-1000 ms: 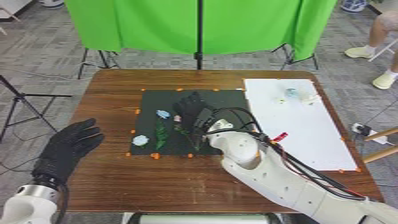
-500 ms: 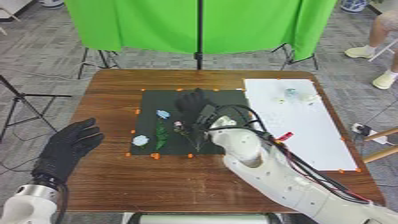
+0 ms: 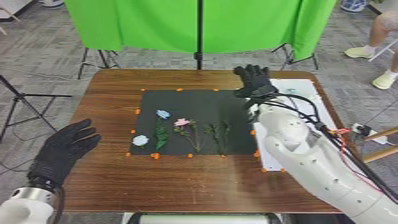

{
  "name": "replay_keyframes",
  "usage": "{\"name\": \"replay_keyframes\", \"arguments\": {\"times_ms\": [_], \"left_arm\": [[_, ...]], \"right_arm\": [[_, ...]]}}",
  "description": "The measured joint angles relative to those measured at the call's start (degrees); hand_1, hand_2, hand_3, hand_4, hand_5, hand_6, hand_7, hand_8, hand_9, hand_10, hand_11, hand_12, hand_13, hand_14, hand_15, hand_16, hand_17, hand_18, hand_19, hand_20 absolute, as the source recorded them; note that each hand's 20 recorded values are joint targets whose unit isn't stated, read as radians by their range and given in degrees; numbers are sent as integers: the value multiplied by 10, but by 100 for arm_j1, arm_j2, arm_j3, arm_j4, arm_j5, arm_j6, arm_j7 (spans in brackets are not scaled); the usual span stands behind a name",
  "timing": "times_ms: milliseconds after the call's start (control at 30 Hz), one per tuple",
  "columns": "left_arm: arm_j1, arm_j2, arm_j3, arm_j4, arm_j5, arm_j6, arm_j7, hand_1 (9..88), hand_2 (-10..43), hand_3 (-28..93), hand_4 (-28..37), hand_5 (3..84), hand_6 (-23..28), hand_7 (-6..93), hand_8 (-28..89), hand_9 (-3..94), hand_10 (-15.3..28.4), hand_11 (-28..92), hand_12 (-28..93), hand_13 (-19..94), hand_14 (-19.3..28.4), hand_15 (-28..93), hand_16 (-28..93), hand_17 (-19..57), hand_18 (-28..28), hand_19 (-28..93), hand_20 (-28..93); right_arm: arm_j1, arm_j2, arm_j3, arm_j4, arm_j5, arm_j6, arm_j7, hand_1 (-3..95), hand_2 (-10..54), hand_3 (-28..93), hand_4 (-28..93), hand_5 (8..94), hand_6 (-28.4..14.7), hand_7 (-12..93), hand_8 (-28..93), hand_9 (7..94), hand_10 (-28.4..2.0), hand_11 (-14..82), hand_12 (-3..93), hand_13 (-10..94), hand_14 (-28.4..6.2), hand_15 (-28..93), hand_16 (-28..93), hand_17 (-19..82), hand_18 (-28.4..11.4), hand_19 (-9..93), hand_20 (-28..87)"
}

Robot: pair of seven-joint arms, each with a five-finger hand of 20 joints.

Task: Arrange flowers

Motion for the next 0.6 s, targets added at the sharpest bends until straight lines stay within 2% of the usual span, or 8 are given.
{"name": "replay_keyframes", "arguments": {"times_ms": [100,267,367,600], "left_arm": [[37,0,-15,-5,-1,2,16,327,30,723,-283,382,50,336,-166,358,152,374,96,298,175,511,-82,-51,230,637,-49],[46,-1,-16,-6,-1,3,21,327,30,722,-283,382,50,335,-166,358,151,374,97,299,175,510,-81,-51,230,635,-47],[45,-5,-16,-6,-1,2,20,326,30,723,-283,382,49,336,-165,358,151,373,98,298,175,509,-81,-51,230,635,-45],[39,-6,-16,-6,0,0,9,326,30,723,-283,381,50,334,-165,358,151,373,98,298,175,508,-80,-51,229,633,-42]], "right_arm": [[-227,477,345,20,302,-234,186,242,-89,903,-280,257,-82,292,-162,253,-152,294,228,242,-116,336,138,110,-183,547,188],[-441,1038,499,333,517,-125,256,260,-95,910,-282,298,-71,316,-179,325,-135,338,219,346,-93,429,145,141,-181,588,199],[-480,1114,498,546,418,3,257,270,-95,913,-282,320,-63,328,-187,364,-128,370,220,390,-79,469,144,158,-171,605,205],[-422,1039,328,705,198,168,245,289,-95,917,-283,343,-52,351,-207,391,-116,420,215,447,-65,537,137,180,-165,643,227]]}}
